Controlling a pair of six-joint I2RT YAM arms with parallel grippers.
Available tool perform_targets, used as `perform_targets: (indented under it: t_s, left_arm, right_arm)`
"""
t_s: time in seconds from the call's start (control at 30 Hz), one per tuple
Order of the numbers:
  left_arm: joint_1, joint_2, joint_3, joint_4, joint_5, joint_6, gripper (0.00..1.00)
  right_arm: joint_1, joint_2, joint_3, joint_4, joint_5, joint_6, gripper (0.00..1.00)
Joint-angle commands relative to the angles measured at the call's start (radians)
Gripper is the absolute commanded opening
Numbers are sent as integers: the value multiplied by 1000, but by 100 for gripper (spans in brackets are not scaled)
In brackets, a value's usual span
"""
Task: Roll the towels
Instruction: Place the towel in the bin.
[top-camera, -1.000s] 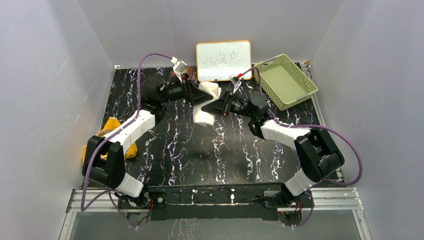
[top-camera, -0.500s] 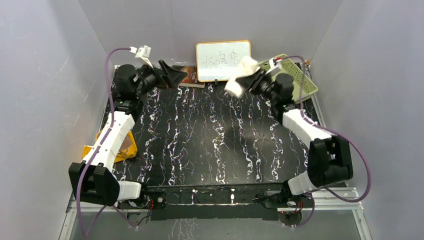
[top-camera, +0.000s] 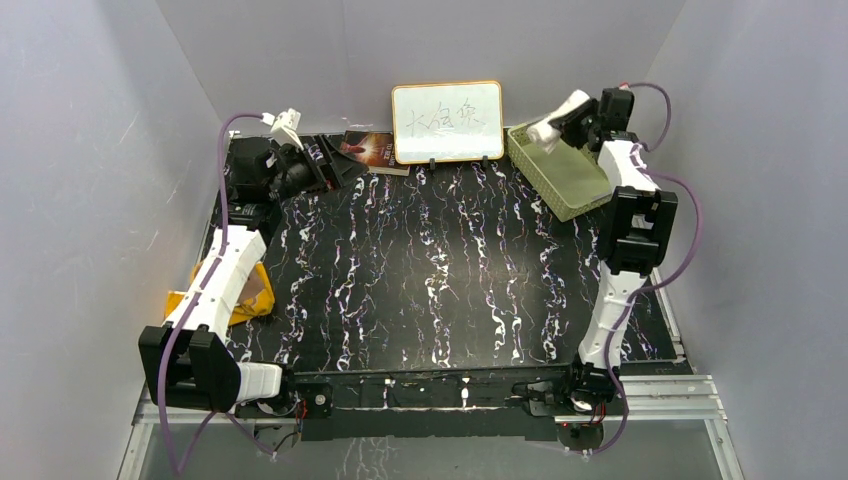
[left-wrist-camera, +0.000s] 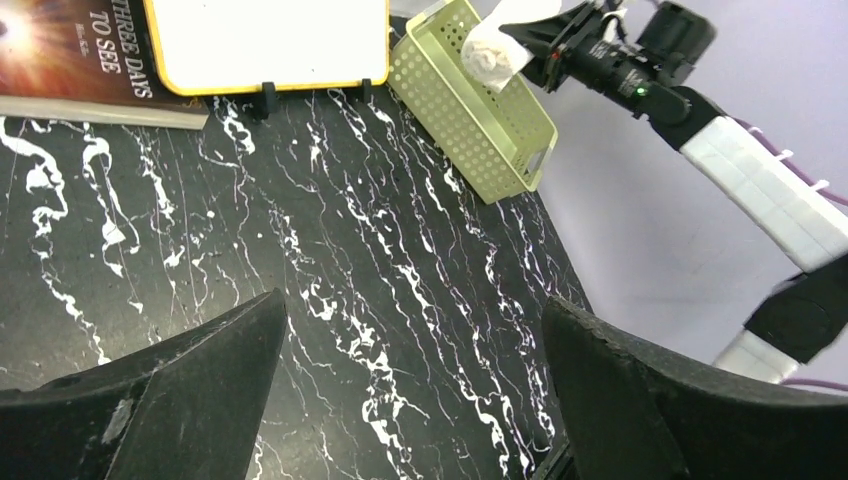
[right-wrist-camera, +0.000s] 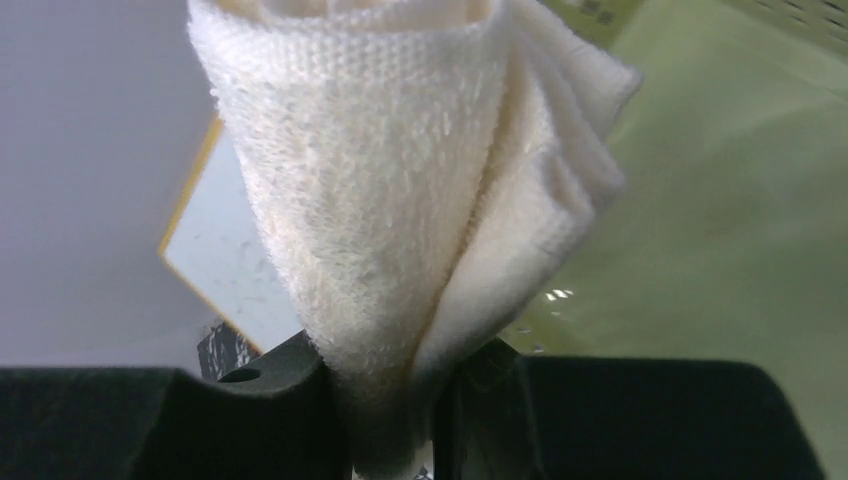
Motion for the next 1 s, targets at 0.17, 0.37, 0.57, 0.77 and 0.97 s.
perform_targets:
  t_s: [0.17,0.37,0.57,0.77,0.97]
  left_arm:
    - [14,-25,-27,-90,33,54,99]
    - [17,-3,-47,-79,41,56,98]
    - [17,30,-47,-79,47,53,98]
    - [17,58,-24,-117,45,69,98]
    - [17,69,-24,-128,56,71,98]
  right_arm:
    - [-23,232,195,-106,-48,102,0]
    - [-10,320,264,-84,-61,120,0]
    - [-6,367,290,-59,-78,149,24]
    - [-6,339,274,-147,-7,139,47]
    - [-6,273,238,-230,71,112,96]
